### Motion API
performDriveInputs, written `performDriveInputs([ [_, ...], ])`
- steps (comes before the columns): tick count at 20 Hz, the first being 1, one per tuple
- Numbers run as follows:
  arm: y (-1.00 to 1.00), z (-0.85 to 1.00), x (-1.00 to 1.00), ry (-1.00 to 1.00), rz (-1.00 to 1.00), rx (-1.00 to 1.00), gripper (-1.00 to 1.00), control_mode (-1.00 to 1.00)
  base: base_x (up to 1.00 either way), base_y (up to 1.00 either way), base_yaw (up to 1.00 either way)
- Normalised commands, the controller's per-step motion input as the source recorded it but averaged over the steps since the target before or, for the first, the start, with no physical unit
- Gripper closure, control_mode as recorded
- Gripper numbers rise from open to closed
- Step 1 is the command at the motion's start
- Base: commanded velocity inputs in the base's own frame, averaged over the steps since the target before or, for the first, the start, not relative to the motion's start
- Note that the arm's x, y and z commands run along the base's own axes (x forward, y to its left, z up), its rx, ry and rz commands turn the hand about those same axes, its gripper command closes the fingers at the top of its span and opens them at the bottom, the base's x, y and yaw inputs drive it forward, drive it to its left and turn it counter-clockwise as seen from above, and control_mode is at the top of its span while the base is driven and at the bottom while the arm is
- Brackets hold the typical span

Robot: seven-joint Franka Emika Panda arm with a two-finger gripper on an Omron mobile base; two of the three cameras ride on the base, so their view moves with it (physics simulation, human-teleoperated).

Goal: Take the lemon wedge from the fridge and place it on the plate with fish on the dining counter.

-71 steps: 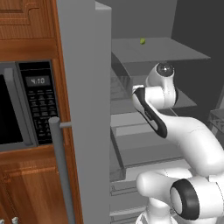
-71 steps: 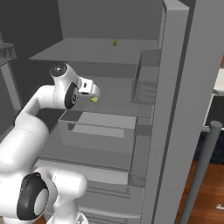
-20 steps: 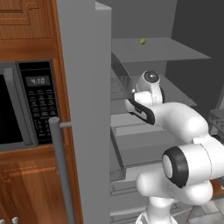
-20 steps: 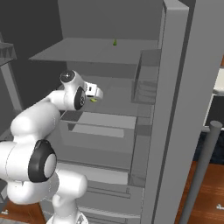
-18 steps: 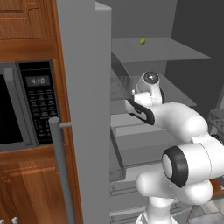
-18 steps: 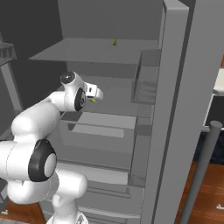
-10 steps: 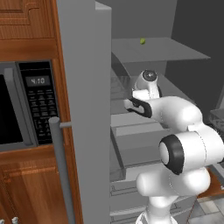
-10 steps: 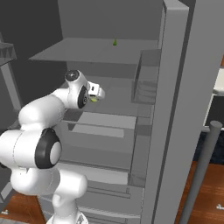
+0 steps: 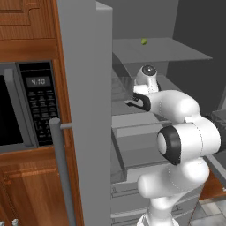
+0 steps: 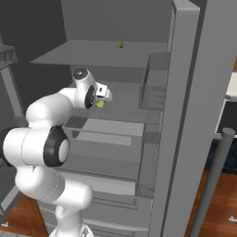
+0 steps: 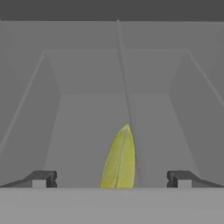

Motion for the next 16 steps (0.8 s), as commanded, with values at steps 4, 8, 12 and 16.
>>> performDriveInputs([
  [4, 0.00, -0.02, 0.20, 0.00, 0.00, 0.00, -1.00, -1.00, 0.00, 0.00, 0.00],
  [8, 0.00, -0.11, 0.13, 0.00, 0.00, 0.00, -1.00, -1.00, 0.00, 0.00, 0.00],
  [12, 0.00, -0.19, 0.02, 0.00, 0.00, 0.00, -1.00, -1.00, 0.00, 0.00, 0.00],
  [16, -0.14, -0.15, 0.00, 0.00, 0.00, 0.00, -1.00, -1.00, 0.00, 0.00, 0.00],
])
